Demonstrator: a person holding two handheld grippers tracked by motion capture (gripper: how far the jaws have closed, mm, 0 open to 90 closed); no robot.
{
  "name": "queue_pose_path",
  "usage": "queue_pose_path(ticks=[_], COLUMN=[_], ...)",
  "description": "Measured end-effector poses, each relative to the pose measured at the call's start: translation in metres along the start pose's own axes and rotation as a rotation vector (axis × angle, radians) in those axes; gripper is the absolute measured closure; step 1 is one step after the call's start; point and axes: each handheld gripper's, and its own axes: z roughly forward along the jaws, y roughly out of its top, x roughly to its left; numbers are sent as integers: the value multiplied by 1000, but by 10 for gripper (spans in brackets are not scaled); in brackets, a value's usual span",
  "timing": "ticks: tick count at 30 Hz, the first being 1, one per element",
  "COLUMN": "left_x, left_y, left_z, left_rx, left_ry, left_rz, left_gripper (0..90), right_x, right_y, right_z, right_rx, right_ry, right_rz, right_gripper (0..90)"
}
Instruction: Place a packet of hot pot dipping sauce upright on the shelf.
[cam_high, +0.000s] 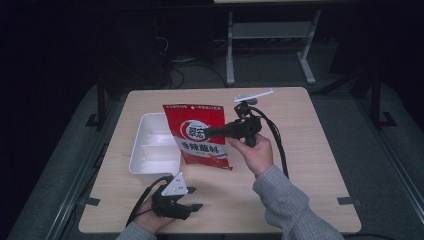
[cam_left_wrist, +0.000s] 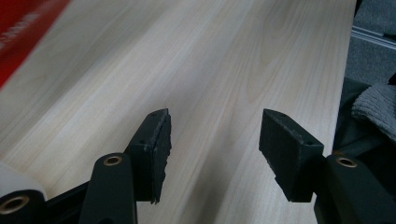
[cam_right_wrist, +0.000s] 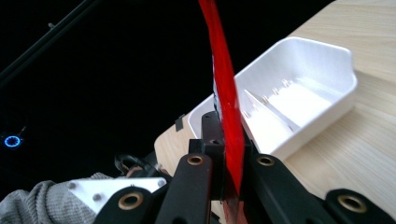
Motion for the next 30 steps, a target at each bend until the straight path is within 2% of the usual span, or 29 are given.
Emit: queue_pose_path(ticks=[11, 15, 30], left_x=[1, 0, 2], left_y=[-8, -11, -16], left_z=[-4, -7, -12], left_rx=[13, 15, 16], left_ry=[1, 1, 5], left_rz=[-3, -3, -9], left_gripper=[418, 416, 413], right_x=[5, 3, 5], right_y=[11, 16, 27], right_z=[30, 44, 79], right_rx=[-13, -30, -34], right_ry=[34, 44, 34], right_rz=[2, 20, 19], right_gripper=[896, 896, 896])
